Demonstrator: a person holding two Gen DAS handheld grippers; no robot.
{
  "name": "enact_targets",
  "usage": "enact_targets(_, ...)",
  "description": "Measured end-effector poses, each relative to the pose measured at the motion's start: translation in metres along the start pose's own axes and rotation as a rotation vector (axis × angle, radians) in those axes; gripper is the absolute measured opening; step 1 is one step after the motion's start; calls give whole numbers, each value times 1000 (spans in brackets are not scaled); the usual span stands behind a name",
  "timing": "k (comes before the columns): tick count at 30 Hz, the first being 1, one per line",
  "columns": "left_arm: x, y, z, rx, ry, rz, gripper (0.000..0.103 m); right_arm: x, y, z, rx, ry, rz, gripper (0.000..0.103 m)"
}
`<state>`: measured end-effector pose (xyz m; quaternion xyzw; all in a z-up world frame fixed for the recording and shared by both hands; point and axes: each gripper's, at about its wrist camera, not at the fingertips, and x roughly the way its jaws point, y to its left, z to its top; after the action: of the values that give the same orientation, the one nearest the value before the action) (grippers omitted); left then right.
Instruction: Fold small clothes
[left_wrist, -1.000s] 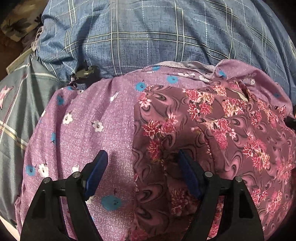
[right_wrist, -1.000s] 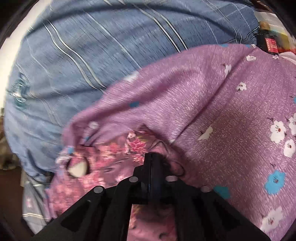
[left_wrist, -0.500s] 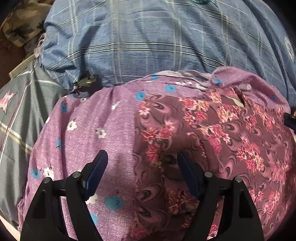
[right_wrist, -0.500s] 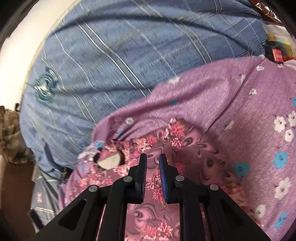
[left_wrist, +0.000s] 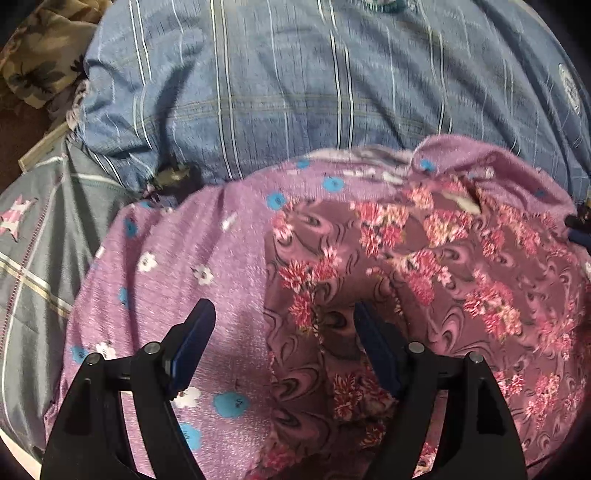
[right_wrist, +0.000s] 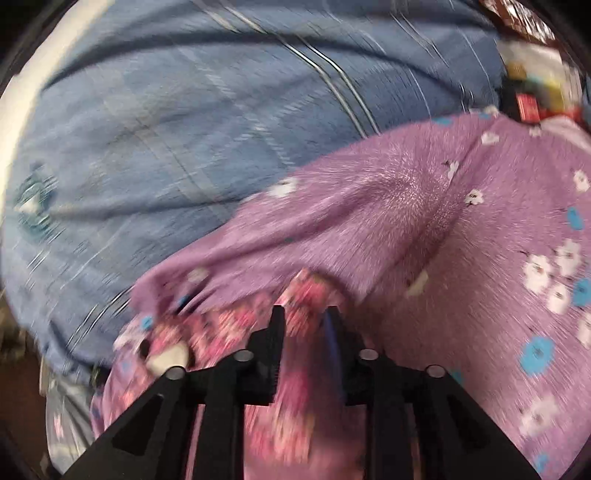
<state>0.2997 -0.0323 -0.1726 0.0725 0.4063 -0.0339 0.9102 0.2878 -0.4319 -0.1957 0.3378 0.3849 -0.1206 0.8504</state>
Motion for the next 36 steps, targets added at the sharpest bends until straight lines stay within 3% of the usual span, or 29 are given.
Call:
enact_targets(6, 7, 0, -8, 28, 51, 18, 78, -41, -1, -53, -75, 24, 24, 34)
enact_targets(10, 20, -4, -17, 66, 103, 19, 78, -13, -18, -72, -50, 102, -24, 36)
enact_targets(13, 18, 2, -14, 46, 111, -5, 78, -13, -13, -70, -66, 82, -40, 37)
enact_targets(16, 9, 9, -9, 18, 81, -18, 78, -22, -7, -66, -46, 106, -37, 38)
enact_targets(19, -5, 14, -9, 24, 36, -26, 78, -47, -4, -66, -69, 67, -42, 39)
enact_targets(23, -26, 27, -19, 49, -10, -57, 78, -88, -13, -72, -60, 59, -12, 48)
enact_targets(28, -63, 67, -59, 39, -34, -133, 78, -161, -41, -94, -106, 56, -1, 57)
enact_targets(31, -93, 84, -89, 64, -74, -95, 78, -198, -62, -115, -160, 50, -7, 61)
enact_targets(33, -108, 94, -114, 62, -56, -104, 78, -214, -75, -127, -185, 56, -5, 62)
enact_targets(36, -127, 101, -160, 31, 28, -188, 78, -232, -101, -148, -181, 76, 30, 62)
